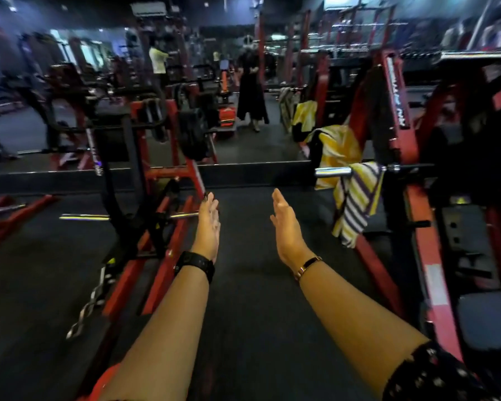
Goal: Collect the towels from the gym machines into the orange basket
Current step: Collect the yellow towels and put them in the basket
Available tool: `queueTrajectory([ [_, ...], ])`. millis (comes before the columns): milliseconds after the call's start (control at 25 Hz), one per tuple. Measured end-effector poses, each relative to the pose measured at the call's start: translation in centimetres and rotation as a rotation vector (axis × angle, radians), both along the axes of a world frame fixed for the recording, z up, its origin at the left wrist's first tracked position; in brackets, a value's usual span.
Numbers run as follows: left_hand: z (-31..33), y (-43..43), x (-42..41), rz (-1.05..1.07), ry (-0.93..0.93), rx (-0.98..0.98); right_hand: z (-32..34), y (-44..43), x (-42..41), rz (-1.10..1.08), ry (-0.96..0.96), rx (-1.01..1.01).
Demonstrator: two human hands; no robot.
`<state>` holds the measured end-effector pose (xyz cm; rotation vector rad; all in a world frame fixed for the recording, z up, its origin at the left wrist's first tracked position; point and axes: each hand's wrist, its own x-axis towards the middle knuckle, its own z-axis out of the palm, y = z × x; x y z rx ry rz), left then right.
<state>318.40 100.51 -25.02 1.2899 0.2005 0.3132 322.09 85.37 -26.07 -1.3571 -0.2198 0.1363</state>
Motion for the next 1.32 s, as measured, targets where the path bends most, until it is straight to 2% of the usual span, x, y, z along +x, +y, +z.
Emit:
queueTrajectory([
  [200, 2.0, -4.6, 13.4, -0.118, -0.003, 0.042, 1.1, -4.6, 12.6, -0.074, -0.011, -0.049],
  [360, 2.0, -4.6, 21.2, -0.102, -0.027, 0.039, 1.6, -5.2, 21.5, -0.064, -0.045, -0.055],
  [680, 0.0, 0.1, 37.5, -0.084, -0.003, 0.005, -0.2, 0.1, 37.6, -0.053, -0.061, -0.073],
  [840, -0.6, 4.8, 49.7, -0.129, 0.000, 0.015, -0.5, 4.6, 49.7, -0.086, -0.073, -0.057],
  [1080, 2.9, 10.9, 69.5, -0.218, -0.007, 0.047, 1.9, 10.5, 67.9, -0.185, -0.084, -0.043],
  [1320, 2.4, 10.5, 86.5, -0.351, 0.006, 0.050, 0.6, 10.7, 82.4, -0.290, -0.082, -0.038],
])
